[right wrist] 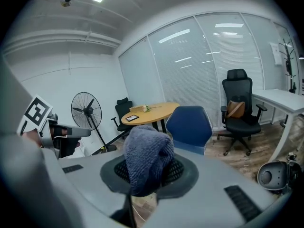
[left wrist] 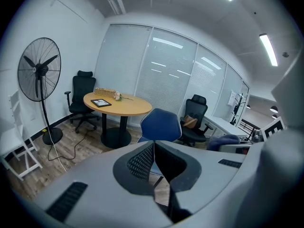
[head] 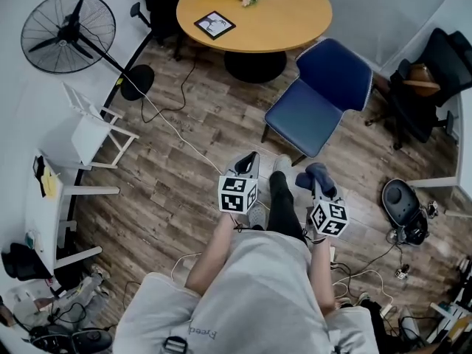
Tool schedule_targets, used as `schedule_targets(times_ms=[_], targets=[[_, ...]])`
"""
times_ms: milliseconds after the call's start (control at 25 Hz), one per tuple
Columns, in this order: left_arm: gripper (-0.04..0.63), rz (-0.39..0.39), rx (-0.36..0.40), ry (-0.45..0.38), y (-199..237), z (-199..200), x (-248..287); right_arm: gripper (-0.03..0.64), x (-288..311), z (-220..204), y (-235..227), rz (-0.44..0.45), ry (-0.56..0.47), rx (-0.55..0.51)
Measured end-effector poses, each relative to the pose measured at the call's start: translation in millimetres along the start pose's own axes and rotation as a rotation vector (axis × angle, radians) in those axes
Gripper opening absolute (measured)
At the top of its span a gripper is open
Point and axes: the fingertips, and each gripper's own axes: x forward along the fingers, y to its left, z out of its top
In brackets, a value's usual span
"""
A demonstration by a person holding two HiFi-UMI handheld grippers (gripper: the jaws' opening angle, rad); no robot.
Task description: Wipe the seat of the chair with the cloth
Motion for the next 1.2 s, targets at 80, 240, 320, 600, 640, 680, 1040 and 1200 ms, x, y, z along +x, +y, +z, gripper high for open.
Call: schedule_targets(times_ms=[80,240,320,600,640,680,1040,1200], targets=[[0.029,0.01,0.012,0.006,8.2,6.9,14.3,0.084,19.4,2.1,-4.6,0.007,0.009,0.007],[0.029,0.023,0.034,0.019,26.3,34.7,48.8,0.084,62.6,20.6,-12.7,0.019,0.014,0.033],[0.029,0.021,0.043,0.019,32.0,54.9,70.7,0.084,87.2,40.0,-18.2,0.027,0.006,0.038],[0.029,-0.044,0.114,0.025,17.0,114.0,142.0,0.084,155.7,107.6,-54.4,0.032,-0.025,0.072],[0.029,-0.05,0.114,0.029,15.3,118.3,151.0,0.084,163.1,112.1,-60.0,0.034,-0.021,0.072],[0.029,-0.055,0.112,0.035,14.0,120.9,159.6,0.084,170.1,114.4,-66.3,0.033,-0.012,0.075],[0.029,-0.056,0.122,0.088,15.5,146.3,235.1,0.084,247.5,149.4,-124.5,0.031,0.014,0.104],[0.029,-0.057,0.108,0.124,17.5,137.7,254.1,0.084,281.4,147.0,-141.2,0.056,0.062,0.065]])
